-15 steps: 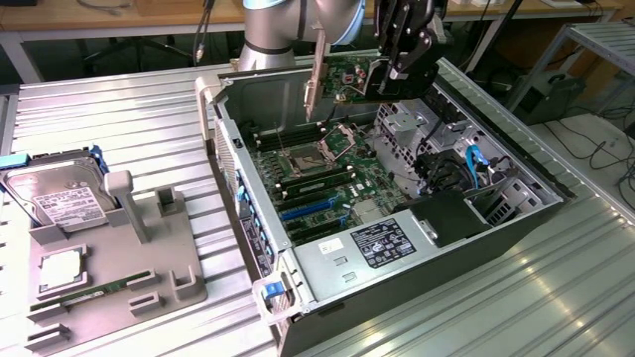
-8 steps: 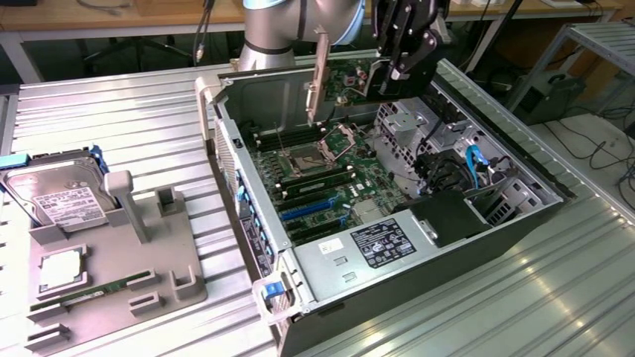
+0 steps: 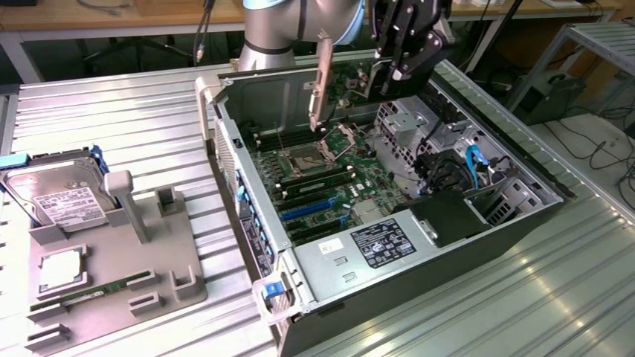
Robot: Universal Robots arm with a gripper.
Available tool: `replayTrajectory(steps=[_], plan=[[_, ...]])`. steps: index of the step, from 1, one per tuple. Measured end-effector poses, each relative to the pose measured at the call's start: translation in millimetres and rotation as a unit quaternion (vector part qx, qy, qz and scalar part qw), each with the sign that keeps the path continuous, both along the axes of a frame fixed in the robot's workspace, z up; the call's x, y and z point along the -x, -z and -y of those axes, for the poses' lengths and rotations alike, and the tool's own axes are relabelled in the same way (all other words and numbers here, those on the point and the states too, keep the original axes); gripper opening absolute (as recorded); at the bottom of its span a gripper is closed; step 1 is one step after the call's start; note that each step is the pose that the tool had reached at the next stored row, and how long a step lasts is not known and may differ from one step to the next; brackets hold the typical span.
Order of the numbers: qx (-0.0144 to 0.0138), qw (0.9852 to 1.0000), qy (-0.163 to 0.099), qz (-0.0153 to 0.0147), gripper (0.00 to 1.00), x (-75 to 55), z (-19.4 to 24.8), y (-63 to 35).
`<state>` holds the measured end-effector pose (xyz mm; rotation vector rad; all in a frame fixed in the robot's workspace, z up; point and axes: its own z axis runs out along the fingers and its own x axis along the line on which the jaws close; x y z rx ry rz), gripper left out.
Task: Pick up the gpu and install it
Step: 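Insert the gpu into the slot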
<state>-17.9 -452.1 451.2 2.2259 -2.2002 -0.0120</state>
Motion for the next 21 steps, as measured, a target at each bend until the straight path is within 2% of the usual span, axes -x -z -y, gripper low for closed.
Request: replayTrajectory(steps=[6, 12, 16, 21], plan=[[0.0000, 0.9995, -0.030, 0.0000, 0.28, 0.0, 0.1, 0.3], [0.0000, 0.9980, -0.062, 0.0000, 0.28, 0.0, 0.1, 0.7], [0.0000, 0.9981, -0.061, 0.0000, 0.28, 0.0, 0.1, 3.4], [-0.0001, 0.9995, -0.032, -0.0005, 0.28, 0.0, 0.1, 9.8]])
